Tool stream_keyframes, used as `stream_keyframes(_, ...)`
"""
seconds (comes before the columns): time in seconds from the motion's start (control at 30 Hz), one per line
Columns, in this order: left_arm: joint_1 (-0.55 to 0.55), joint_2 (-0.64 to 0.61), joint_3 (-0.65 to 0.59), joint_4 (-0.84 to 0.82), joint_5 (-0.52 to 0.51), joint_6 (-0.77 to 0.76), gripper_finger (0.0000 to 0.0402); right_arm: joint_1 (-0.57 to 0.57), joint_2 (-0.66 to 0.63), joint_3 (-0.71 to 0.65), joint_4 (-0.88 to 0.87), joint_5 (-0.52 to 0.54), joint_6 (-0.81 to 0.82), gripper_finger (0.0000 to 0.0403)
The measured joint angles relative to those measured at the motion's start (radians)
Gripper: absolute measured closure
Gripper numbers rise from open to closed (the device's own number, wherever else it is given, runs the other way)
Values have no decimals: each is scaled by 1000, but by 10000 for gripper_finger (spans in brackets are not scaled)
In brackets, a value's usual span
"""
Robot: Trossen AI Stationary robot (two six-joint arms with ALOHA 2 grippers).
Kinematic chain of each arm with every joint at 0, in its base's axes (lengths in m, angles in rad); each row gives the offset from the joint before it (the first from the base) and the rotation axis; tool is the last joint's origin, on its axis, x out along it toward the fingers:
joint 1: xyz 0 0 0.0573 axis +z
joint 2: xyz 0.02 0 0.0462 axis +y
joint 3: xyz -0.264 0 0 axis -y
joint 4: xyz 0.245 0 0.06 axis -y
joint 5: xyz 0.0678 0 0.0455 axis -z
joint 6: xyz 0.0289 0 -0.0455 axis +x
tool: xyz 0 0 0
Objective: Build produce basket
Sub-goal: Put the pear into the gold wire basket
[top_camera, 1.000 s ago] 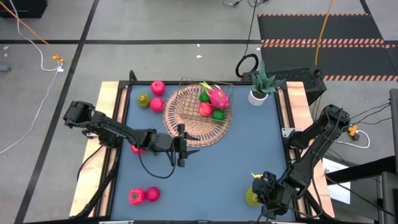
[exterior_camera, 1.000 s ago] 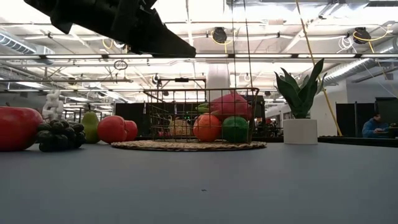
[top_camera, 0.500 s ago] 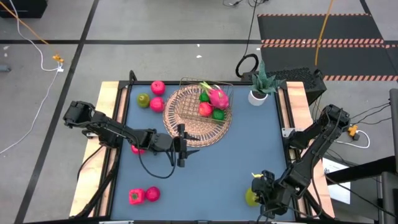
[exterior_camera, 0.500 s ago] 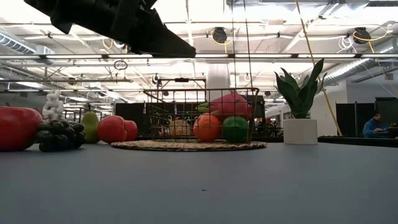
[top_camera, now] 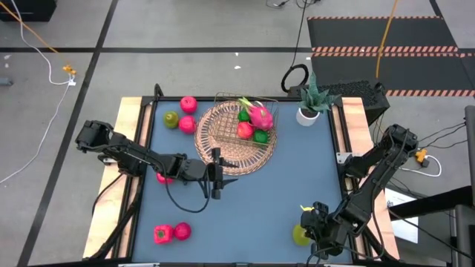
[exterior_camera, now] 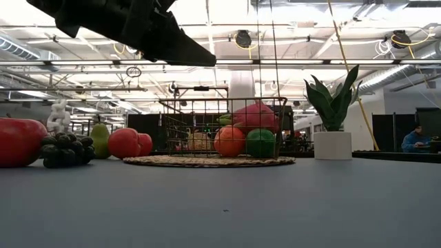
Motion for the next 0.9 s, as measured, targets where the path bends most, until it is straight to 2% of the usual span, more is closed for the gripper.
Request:
stream_keyframes(0.13, 0, 0, 0, 0, 0, -1, 183, -17, 0, 0, -6, 7, -51, 395)
stream_keyframes(0.23, 0, 0, 0, -1, 0, -11, 183, -49, 0, 0, -9, 71, -188, 399)
stream_keyframes(0.37, 0, 0, 0, -14, 0, -47, 183, -130, -16, 0, -10, 208, -453, 400)
stream_keyframes(0.43, 0, 0, 0, -21, 0, -74, 183, -189, -34, 0, -7, 329, -586, 400)
stream_keyframes(0.5, 0, 0, 0, -29, 0, -105, 183, -265, -56, 0, 4, 430, -737, 400)
stream_keyframes(0.57, 0, 0, 0, -39, -3, -143, 183, -360, -76, 0, 54, 475, -907, 400)
stream_keyframes(0.67, -7, 0, 0, -55, -17, -202, 183, -520, -104, 0, 212, 460, -1149, 400)
stream_keyframes(0.77, -28, 0, 0, -60, -22, -244, 183, -671, -115, 0, 431, 385, -1345, 400)
stream_keyframes(0.9, -85, 0, 0, -59, -65, -264, 183, -848, -107, 0, 695, 302, -1444, 401)
